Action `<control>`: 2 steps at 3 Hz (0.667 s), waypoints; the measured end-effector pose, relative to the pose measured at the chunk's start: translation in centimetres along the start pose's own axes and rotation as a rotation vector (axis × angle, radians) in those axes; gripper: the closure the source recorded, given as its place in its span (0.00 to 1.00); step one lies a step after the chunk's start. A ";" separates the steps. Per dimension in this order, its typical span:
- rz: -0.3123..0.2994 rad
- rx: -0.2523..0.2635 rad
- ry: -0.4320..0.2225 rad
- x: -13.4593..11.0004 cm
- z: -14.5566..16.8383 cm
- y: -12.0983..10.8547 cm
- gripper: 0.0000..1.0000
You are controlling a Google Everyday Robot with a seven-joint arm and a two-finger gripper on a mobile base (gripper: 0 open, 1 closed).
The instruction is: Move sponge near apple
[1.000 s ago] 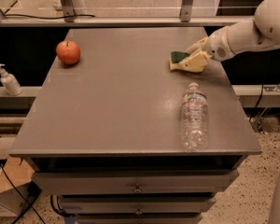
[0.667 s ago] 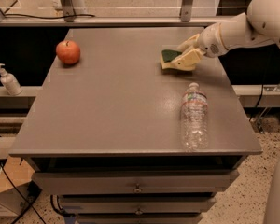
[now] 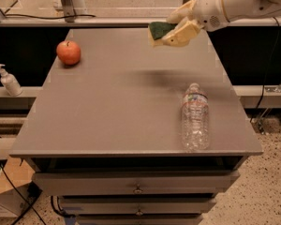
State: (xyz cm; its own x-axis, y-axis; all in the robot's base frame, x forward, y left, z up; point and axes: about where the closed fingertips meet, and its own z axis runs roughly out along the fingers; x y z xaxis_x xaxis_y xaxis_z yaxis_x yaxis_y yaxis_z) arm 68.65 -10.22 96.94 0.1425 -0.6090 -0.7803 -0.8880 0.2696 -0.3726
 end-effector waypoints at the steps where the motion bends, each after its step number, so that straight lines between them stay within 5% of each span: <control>1: -0.003 -0.009 0.009 -0.3 -0.1 0.1 1.00; 2: 0.018 -0.044 -0.036 -0.1 3.9 0.6 1.00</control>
Offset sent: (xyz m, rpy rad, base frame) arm 0.0312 0.0690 -0.0443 0.1063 0.0427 0.0701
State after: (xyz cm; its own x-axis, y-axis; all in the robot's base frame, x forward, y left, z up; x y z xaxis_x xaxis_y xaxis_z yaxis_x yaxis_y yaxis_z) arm 69.85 -7.11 94.85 0.1413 -0.5766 -0.8047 -0.9086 0.2471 -0.3366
